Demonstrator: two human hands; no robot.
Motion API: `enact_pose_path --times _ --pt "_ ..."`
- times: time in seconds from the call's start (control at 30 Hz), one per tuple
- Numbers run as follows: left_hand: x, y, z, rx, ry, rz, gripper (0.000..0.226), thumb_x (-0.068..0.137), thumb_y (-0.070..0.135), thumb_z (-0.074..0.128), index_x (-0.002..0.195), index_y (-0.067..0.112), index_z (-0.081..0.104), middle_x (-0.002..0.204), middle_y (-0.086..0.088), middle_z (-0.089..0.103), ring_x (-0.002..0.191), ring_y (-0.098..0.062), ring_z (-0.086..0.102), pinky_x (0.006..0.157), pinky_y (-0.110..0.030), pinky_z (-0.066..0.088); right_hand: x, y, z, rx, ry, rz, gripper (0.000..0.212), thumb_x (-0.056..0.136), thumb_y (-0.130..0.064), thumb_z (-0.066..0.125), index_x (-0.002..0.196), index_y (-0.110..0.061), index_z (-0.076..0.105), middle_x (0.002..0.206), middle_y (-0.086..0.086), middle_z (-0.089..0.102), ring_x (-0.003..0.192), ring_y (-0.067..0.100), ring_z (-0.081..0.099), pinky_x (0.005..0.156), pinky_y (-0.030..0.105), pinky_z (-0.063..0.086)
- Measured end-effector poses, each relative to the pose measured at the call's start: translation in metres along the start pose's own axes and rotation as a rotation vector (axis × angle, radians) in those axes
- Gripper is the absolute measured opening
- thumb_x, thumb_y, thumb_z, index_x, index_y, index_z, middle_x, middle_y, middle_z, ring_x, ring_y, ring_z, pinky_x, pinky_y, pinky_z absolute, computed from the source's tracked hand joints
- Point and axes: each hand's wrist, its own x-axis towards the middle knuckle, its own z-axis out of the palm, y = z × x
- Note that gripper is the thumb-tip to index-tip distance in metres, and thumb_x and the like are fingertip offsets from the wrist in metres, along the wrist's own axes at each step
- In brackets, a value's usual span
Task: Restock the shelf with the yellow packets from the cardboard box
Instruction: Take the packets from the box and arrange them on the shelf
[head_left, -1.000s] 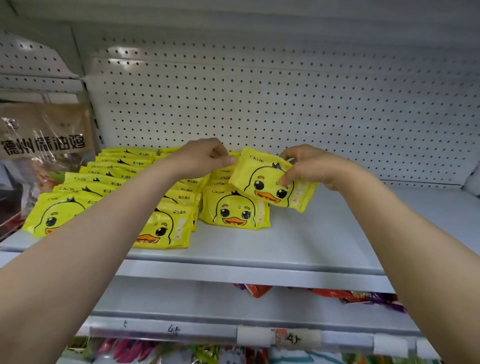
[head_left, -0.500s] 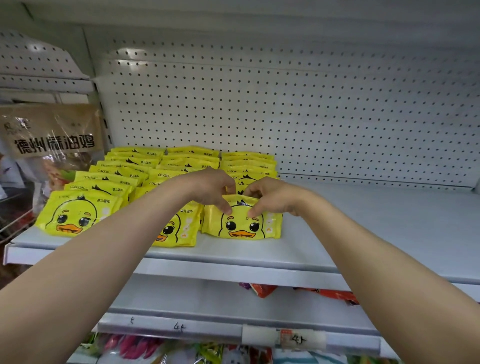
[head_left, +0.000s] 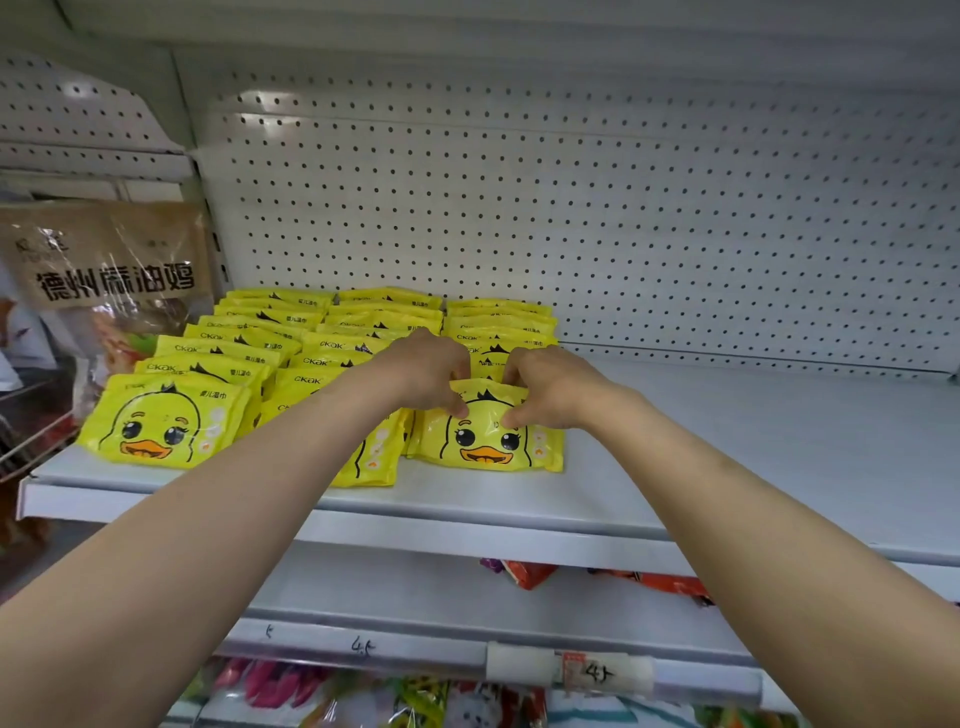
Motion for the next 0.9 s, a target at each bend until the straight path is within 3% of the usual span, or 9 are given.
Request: enact_pose_path --times 0.2,0.43,0.57,0.77,0.9 --pt "-0.016 0.004 0.007 0.064 0.143 -0.007 0.053 0.077 0.047 0.076 0.12 0.023 0.058 0.118 -0.004 0.061 0.124 -0.027 0.04 0.091 -0.038 0.042 -0.001 -0.013 -0.001 -0.202 0.04 0.048 0.062 0.076 -0.044 0.079 0.127 -0.02 0.054 0.125 0.004 0.056 0.123 0.026 0.044 0.086 0.035 0.044" --pt "-0.054 -0.015 -0.015 0.062 0.353 0.032 0.061 0.078 0.032 0.078 0.131 0.024 0.05 0.124 -0.003 0.056 0.124 -0.026 0.044 0.096 -0.038 0.041 0.006 -0.05 -0.023 -0.383 0.079 0.014 0.056 0.084 -0.033 0.07 0.134 -0.019 0.05 0.129 0.007 0.052 0.126 0.027 0.044 0.091 0.038 0.044" --pt "-0.094 -0.063 -0.05 0.081 0.417 -0.039 0.065 0.076 0.021 0.081 0.133 0.023 0.05 0.123 -0.008 0.053 0.12 -0.03 0.047 0.095 -0.043 0.044 0.012 -0.109 -0.05 -0.257 0.173 -0.131 0.053 0.086 -0.031 0.068 0.134 -0.018 0.051 0.132 0.009 0.05 0.124 0.029 0.047 0.094 0.039 0.044" --pt "-0.188 -0.152 -0.086 0.193 0.5 -0.218 0.064 0.074 0.027 0.08 0.13 0.024 0.049 0.122 -0.008 0.051 0.118 -0.032 0.048 0.091 -0.048 0.048 0.006 -0.221 -0.062 -0.069 0.336 -0.384 0.047 0.09 -0.038 0.065 0.132 -0.024 0.051 0.136 0.007 0.05 0.125 0.029 0.049 0.097 0.039 0.042" --pt "-0.265 -0.201 -0.095 0.219 0.559 -0.316 0.053 0.082 0.033 0.069 0.13 0.021 0.051 0.125 -0.011 0.052 0.119 -0.034 0.047 0.092 -0.049 0.048 -0.002 -0.294 -0.047 0.005 0.363 -0.529 0.047 0.091 -0.043 0.062 0.133 -0.027 0.05 0.14 0.001 0.048 0.128 0.027 0.047 0.099 0.041 0.044"
